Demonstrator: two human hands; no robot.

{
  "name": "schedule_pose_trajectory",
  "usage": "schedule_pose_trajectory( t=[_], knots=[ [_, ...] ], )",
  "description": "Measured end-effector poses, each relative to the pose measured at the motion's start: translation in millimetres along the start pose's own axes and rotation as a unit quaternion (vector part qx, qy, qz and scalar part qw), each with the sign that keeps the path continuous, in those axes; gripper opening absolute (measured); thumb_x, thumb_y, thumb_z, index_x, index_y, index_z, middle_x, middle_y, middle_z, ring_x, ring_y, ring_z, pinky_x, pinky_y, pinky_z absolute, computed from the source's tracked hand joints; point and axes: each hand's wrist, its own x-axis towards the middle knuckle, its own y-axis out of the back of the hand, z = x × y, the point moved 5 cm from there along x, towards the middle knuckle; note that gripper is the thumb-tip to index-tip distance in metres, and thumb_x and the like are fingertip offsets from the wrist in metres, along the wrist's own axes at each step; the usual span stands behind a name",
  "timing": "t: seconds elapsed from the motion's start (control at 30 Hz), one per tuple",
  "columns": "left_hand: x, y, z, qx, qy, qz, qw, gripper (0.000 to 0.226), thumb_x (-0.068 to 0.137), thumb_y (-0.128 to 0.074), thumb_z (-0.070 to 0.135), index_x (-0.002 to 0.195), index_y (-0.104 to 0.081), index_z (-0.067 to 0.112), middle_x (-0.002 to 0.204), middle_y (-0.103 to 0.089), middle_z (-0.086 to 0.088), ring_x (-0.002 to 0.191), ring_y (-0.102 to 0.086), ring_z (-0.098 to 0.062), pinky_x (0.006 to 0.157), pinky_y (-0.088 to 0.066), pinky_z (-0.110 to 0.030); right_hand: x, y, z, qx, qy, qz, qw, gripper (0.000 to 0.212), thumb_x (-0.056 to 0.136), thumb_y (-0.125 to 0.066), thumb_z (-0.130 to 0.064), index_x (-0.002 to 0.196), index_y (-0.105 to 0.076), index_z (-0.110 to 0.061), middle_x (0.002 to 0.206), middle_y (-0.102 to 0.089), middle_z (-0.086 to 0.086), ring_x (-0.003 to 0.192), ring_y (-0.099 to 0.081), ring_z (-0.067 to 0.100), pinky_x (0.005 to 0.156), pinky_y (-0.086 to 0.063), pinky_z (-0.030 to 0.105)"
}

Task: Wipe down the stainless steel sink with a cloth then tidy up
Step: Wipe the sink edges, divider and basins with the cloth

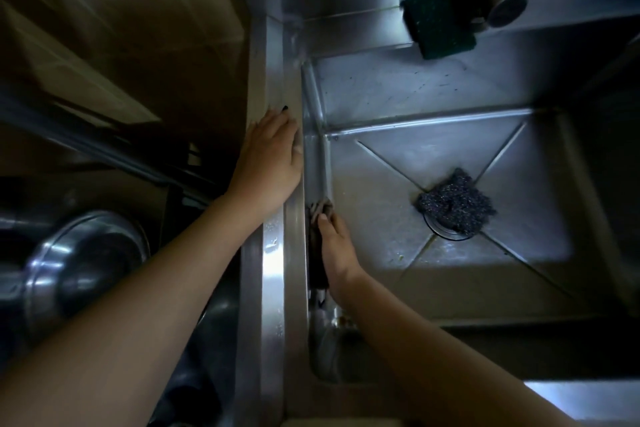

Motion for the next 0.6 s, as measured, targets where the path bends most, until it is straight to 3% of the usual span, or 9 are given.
schedule_pose_trajectory(
  t=[0.13,0.23,0.43,0.6],
  knots=[
    [-37,0,6,0.002,-0.01,-0.006,1.0,0.044,0.096,-0.038,0.017,0.14,-0.035,0.008,0.152,-0.025,-0.009,0.143,-0.01,-0.021,0.114,0.0,-0.035,-21,1,-7,-0.012,0.037,-0.002,0.999,0.017,0.096,-0.046,-0.028,0.113,-0.051,-0.03,0.12,-0.06,0.009,0.111,-0.057,0.026,0.102,-0.043,0.047],
    [-69,2,8,-0.005,-0.029,0.016,0.999,0.044,0.095,-0.031,0.021,0.136,-0.043,0.009,0.149,-0.033,-0.009,0.142,-0.016,-0.022,0.113,0.0,-0.038,-36,4,-10,-0.016,0.082,-0.002,0.997,0.028,0.096,-0.047,-0.026,0.124,-0.05,-0.022,0.124,-0.058,0.007,0.114,-0.055,0.021,0.104,-0.041,0.045],
    [-93,-18,-4,0.021,-0.024,0.022,0.999,0.05,0.093,-0.021,0.021,0.138,-0.04,0.008,0.149,-0.033,-0.009,0.139,-0.01,-0.016,0.112,-0.008,-0.042,-65,-8,-1,-0.058,0.137,-0.024,0.989,0.053,0.088,-0.036,-0.051,0.138,-0.04,-0.032,0.139,-0.045,-0.006,0.13,-0.04,0.009,0.112,-0.031,0.04],
    [-91,-22,-2,0.06,-0.029,0.022,0.998,0.051,0.093,-0.022,0.025,0.137,-0.04,0.006,0.146,-0.037,-0.011,0.139,-0.018,-0.022,0.11,-0.016,-0.048,-39,-16,-15,-0.078,0.161,-0.002,0.984,0.046,0.101,-0.026,-0.035,0.145,-0.03,-0.022,0.15,-0.032,-0.003,0.138,-0.026,0.007,0.118,-0.019,0.037]
  ],
)
